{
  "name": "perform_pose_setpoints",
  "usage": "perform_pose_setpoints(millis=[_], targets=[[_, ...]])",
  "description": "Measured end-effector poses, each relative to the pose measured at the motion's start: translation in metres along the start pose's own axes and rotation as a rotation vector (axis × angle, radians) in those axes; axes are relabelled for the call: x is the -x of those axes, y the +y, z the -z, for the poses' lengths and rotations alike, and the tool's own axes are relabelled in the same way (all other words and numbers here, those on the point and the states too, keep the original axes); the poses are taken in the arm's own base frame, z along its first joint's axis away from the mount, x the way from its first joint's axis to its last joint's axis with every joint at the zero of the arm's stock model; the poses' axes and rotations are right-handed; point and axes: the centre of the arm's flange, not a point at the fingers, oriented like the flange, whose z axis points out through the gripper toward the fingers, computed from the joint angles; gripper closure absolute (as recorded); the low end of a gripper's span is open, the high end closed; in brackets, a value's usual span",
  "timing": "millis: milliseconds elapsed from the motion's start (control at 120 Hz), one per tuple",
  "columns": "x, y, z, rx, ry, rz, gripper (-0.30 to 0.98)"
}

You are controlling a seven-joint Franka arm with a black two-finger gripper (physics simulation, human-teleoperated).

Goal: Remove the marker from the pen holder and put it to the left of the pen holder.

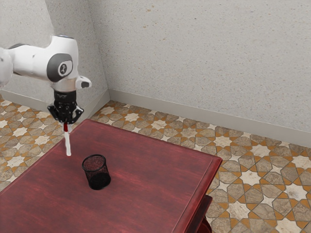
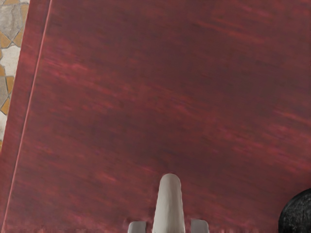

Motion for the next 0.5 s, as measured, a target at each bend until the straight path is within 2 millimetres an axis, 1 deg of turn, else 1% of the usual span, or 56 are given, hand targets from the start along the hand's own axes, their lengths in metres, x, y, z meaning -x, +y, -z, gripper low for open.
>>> perform_pose_setpoints(millis=[58, 158, 242, 308, 350, 500], targets=[[-0.014, 0.011, -0.018, 0.018, -0.096, -0.015, 0.77], [-0.033, 0.014, -0.036, 0.051, -0.227, -0.03, 0.76], [-0.041, 0.013, -0.051, 0.062, -0.327, -0.041, 0.76], [-0.04, 0.012, -0.063, 0.071, -0.398, -0.054, 0.76], [-0.038, 0.012, -0.066, 0.076, -0.43, -0.061, 0.75], [-0.03, 0.014, -0.067, 0.107, -0.497, -0.084, 0.42]])
